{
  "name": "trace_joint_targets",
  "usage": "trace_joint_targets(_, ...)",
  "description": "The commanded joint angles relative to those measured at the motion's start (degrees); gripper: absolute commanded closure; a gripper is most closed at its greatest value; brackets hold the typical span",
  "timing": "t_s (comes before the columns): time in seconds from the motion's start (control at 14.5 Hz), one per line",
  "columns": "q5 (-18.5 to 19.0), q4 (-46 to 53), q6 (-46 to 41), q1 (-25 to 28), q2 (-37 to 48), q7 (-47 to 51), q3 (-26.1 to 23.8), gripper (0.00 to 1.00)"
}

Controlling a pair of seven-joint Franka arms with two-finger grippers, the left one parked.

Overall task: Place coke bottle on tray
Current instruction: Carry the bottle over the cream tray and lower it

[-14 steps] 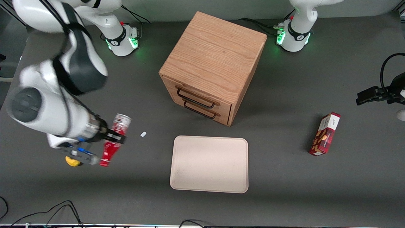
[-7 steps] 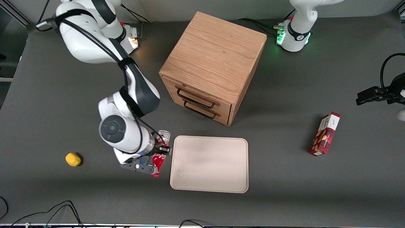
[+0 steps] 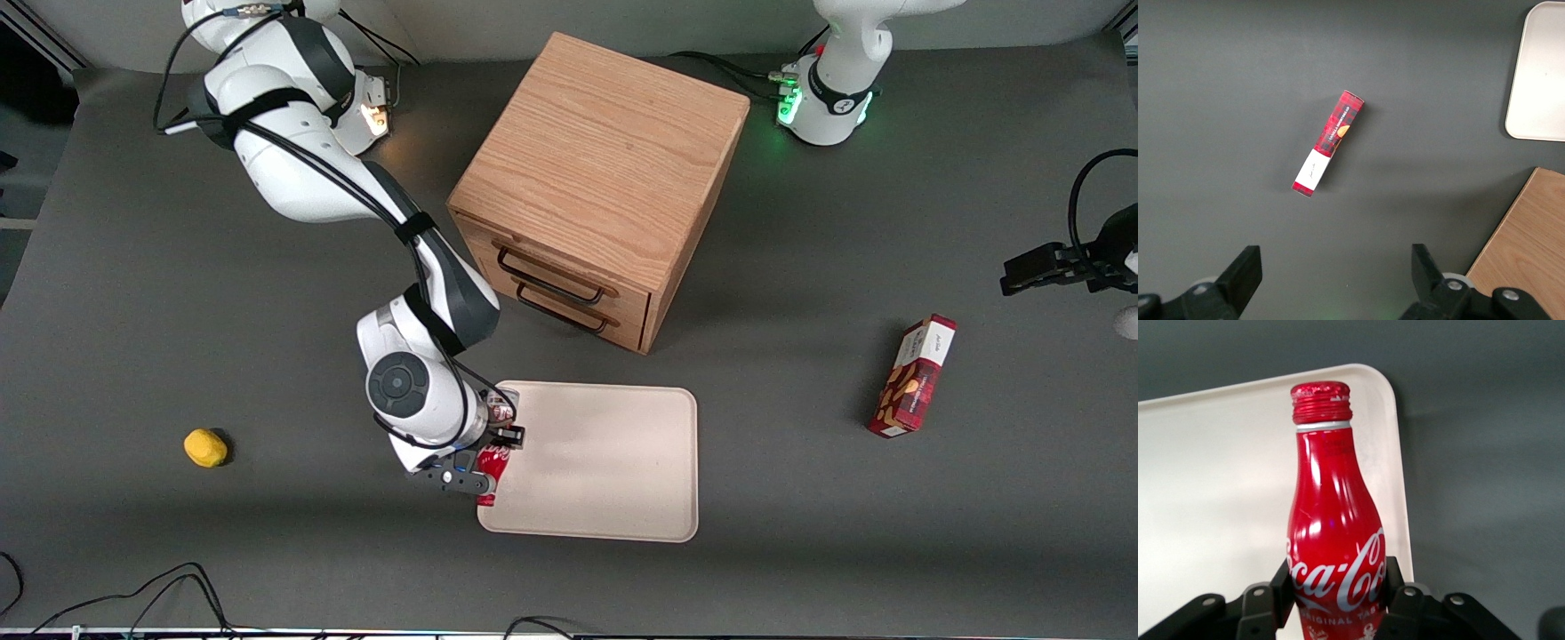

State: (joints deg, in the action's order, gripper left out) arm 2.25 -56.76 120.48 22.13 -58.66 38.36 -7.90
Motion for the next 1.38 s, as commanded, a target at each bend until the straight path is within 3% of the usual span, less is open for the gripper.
trace_joint_targets(0.0,0.6,3.4,2.0,1.5,-3.5,-1.1,2.0,1.0)
trace_joint_targets(0.34,0.7,3.4,3.5,1.8,-5.5,-4.2,2.2,1.0)
trace_joint_targets(0.41,0.7,3.3,4.3,1.8,-5.6,-4.4,2.2,0.94)
trace_joint_targets(0.55,0.7,3.3,4.5,1.8,-5.9,-4.5,2.2,0.5)
trace_joint_targets(0.62,0.7,3.3,4.5,1.8,-5.9,-4.6,2.2,0.35)
trace_joint_targets(0.69,0.7,3.3,4.5,1.8,-5.9,-4.5,2.2,0.03)
trace_joint_targets(0.76,0.7,3.2,4.5,1.8,-5.9,-4.5,2.2,0.0)
trace_joint_targets(1.31,0.8,3.1,4.5,1.8,-5.9,-4.5,2.2,0.0)
